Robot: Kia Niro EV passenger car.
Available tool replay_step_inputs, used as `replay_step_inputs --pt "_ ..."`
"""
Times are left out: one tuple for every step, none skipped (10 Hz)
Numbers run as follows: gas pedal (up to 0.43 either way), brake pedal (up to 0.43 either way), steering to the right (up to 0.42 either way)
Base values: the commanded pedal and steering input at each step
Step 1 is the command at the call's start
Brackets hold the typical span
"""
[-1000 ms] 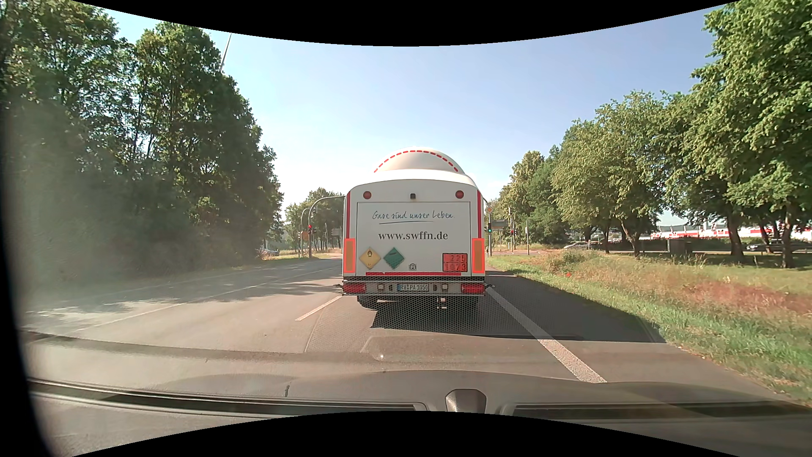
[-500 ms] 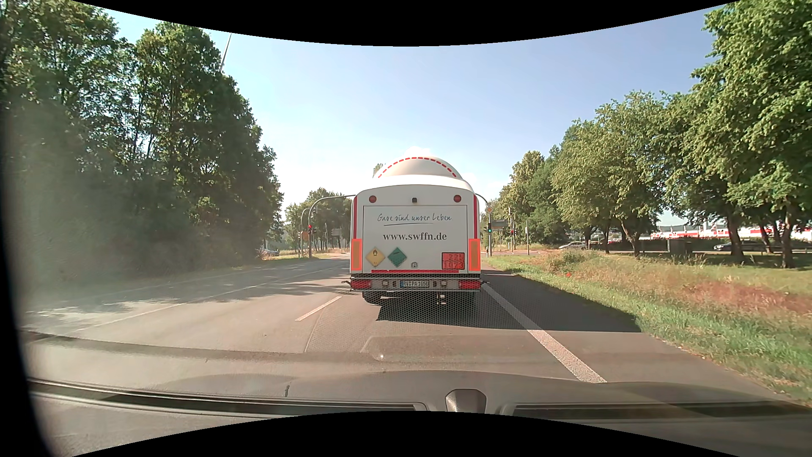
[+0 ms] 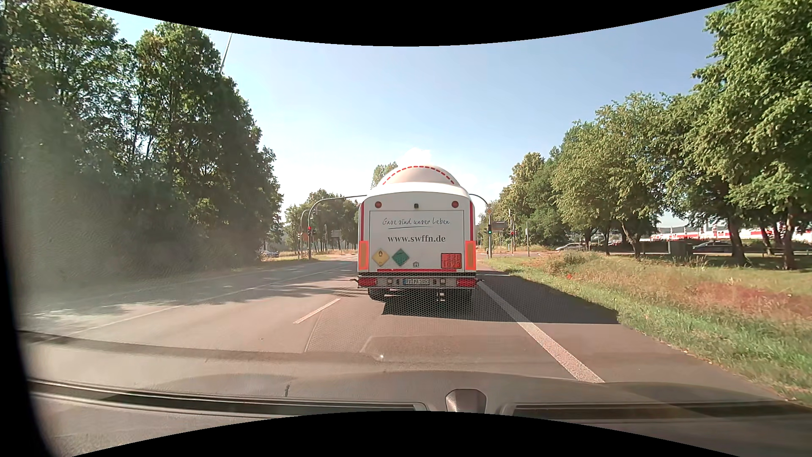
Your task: Follow the waypoints while adhering to traffic rules and regulations
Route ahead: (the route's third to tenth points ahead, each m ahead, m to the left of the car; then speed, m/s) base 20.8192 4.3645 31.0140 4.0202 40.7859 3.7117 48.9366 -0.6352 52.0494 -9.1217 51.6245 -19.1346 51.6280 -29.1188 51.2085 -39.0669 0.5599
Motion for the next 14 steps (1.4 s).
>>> replay_step_inputs --pt "0.287 0.006 0.001" --pt "0.299 0.006 0.000" --pt "0.299 0.006 0.000" --pt "0.311 0.006 0.000" --pt "0.319 0.006 0.000" --pt "0.331 0.006 0.000" --pt "0.350 0.006 0.001" --pt "0.350 0.006 0.000" --pt "0.358 0.006 0.000" --pt "0.358 0.006 0.000" --pt "0.370 0.006 0.000" --pt "0.370 0.006 0.000" --pt "0.378 0.006 0.000" --pt "0.390 0.006 0.000"
